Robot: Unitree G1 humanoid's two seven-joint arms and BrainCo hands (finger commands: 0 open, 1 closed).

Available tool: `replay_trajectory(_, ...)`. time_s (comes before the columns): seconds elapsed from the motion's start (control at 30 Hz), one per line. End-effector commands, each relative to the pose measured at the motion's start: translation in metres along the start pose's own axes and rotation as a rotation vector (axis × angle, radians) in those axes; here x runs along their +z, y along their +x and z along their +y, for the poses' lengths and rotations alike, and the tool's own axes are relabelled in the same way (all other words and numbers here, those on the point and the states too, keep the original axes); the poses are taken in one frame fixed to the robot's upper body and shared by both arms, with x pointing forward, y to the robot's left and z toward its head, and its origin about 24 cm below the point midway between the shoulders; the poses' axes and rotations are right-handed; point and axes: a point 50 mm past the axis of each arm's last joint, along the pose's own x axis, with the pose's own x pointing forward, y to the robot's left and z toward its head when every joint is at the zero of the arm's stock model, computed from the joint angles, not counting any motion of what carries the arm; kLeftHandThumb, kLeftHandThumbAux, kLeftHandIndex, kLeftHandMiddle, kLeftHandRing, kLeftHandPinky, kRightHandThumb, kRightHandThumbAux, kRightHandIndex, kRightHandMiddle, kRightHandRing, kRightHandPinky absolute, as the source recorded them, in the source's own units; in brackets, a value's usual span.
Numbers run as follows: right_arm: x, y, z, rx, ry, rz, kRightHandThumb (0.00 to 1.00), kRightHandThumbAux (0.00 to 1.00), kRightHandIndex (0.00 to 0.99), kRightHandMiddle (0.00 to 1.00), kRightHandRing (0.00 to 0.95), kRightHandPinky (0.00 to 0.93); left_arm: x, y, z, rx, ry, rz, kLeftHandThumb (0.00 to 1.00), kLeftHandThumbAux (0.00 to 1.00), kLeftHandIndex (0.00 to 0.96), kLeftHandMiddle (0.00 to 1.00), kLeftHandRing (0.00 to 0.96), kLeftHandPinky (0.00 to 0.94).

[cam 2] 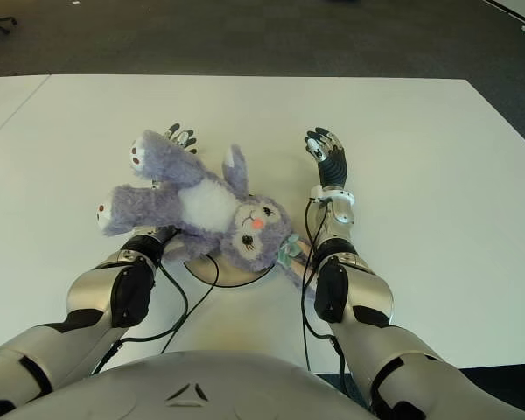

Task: Put the doll into the plate.

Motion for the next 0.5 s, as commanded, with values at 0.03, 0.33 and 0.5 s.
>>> replay_trajectory(0.03, -0.0959, -0.0905, -0.0201, -0.171, 0.130, 0.414, 0.028, 0.688, 0.263, 0.303, 0.279, 0.238, -0.0927, -0.0730, 0.0352, 0.143, -0.043, 0.429, 0.000, 0.532, 0.111, 0.233, 0.232, 0.207)
replay_trajectory(0.33, -0.0962, -0.0908, -0.0213, -0.177, 0.125, 0.423, 0.021, 0.688, 0.254, 0.292, 0.269, 0.225, -0.0931, -0.0738, 0.0347, 0.133, -0.025, 0.428, 0.000, 0.527, 0.105, 0.218, 0.211, 0.191)
replay_trajectory(0.5, -0.0964, -0.0907, -0.0217, -0.180, 0.119, 0.428, 0.022, 0.700, 0.254, 0.301, 0.283, 0.253, -0.0932, -0.0738, 0.0348, 0.133, -0.031, 0.429, 0.000, 0.538, 0.111, 0.223, 0.214, 0.202)
